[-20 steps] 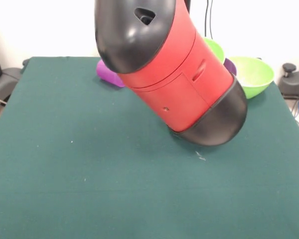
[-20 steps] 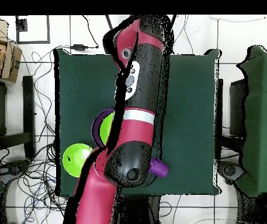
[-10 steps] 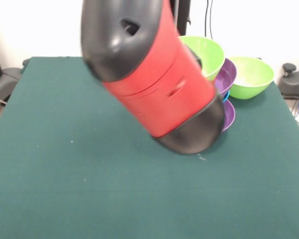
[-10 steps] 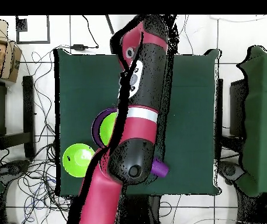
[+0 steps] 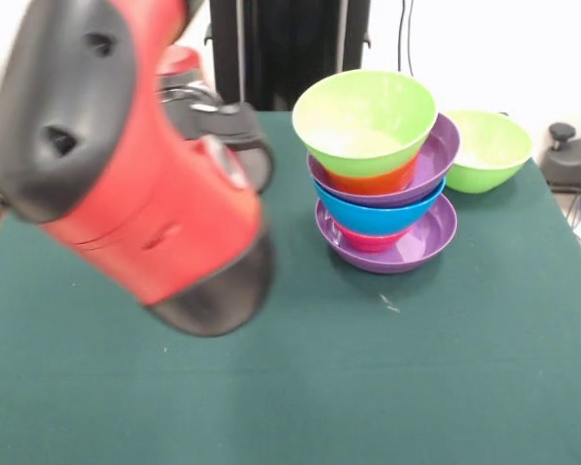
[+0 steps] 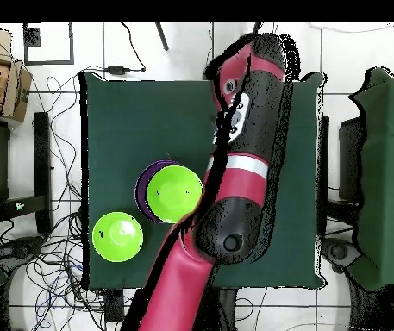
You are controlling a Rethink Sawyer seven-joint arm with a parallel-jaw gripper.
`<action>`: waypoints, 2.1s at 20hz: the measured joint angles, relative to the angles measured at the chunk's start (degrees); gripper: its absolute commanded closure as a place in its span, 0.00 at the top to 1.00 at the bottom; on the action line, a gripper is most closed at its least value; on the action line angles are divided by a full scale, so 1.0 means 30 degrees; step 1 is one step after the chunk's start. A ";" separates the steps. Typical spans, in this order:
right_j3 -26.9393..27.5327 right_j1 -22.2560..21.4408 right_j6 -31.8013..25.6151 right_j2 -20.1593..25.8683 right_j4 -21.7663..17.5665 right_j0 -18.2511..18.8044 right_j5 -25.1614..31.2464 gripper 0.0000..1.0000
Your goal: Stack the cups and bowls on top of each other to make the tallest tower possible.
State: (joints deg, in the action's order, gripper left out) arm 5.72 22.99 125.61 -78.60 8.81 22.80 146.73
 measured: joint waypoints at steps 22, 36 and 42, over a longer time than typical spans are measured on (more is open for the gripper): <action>0.0210 0.0243 -0.1597 -0.3744 0.3752 0.1751 -0.0606 1.00; 0.0257 0.1006 -0.6584 -0.5937 0.4285 0.1364 -0.5699 1.00; 0.0260 0.1022 -0.6584 -0.5939 0.5314 0.1145 -0.8437 1.00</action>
State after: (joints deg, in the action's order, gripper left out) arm 6.50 26.05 105.86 -96.41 24.75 26.23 121.42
